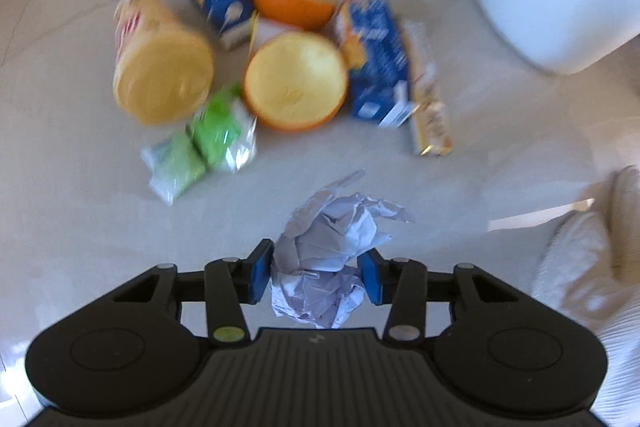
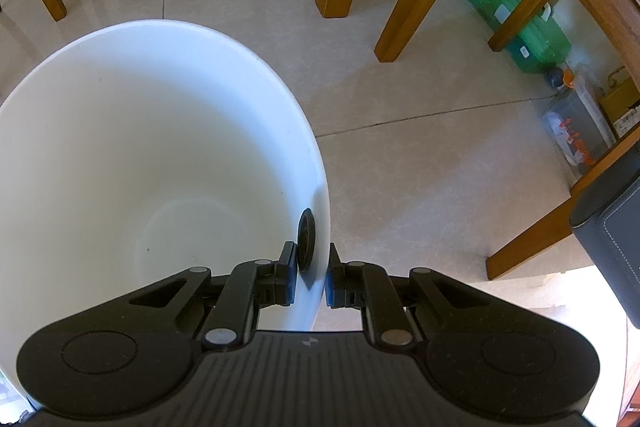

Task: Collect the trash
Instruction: 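Carry the crumpled paper with the left tool over the bin and release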

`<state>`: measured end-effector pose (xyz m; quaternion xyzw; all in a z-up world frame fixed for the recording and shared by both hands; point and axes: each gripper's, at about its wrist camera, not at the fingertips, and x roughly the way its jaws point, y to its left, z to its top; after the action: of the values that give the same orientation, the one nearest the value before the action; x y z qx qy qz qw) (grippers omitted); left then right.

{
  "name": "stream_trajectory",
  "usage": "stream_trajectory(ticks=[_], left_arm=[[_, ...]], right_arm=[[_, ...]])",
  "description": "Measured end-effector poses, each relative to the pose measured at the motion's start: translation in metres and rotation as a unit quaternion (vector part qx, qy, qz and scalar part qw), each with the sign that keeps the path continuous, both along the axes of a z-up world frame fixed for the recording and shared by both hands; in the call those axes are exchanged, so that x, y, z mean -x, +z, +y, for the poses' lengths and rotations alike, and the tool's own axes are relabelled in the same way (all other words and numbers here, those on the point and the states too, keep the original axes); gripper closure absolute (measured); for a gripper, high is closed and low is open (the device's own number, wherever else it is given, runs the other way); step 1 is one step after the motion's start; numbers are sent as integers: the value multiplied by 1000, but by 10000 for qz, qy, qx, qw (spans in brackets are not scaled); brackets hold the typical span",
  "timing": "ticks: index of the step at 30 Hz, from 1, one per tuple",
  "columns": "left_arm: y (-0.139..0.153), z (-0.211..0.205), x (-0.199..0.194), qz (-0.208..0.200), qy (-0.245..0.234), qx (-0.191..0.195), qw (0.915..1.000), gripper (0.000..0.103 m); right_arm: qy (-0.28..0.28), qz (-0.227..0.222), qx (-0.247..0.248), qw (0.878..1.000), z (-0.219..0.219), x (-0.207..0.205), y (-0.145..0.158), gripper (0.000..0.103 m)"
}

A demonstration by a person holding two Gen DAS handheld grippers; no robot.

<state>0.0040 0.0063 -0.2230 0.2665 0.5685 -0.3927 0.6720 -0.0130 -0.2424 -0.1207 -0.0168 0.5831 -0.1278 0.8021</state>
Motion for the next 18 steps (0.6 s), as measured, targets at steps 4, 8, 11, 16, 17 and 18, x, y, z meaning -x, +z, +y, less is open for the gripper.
stream_trajectory(ticks=[4, 8, 11, 16, 17, 18], left_arm=[[32, -27, -10, 27, -222, 271, 9994, 58], [72, -54, -16, -48, -582, 555, 9968, 58], [100, -77, -17, -134, -848, 777, 9933, 58], [140, -112, -21, -165, -1220, 984, 9875, 58], [149, -120, -22, -145, -1292, 1016, 9863, 58], [154, -126, -22, -124, -1368, 1035, 9851, 58]], right_arm=[[-114, -31, -156, 9998, -5, -2, 0, 88], [-202, -25, -295, 9994, -9, -2, 1, 90], [-248, -50, -383, 9989, -11, -2, 3, 90], [-208, -97, -325, 9992, -9, -4, 1, 90], [-210, -112, -306, 9992, -8, -5, 1, 89], [-227, -134, -321, 9991, -8, -6, 1, 89]])
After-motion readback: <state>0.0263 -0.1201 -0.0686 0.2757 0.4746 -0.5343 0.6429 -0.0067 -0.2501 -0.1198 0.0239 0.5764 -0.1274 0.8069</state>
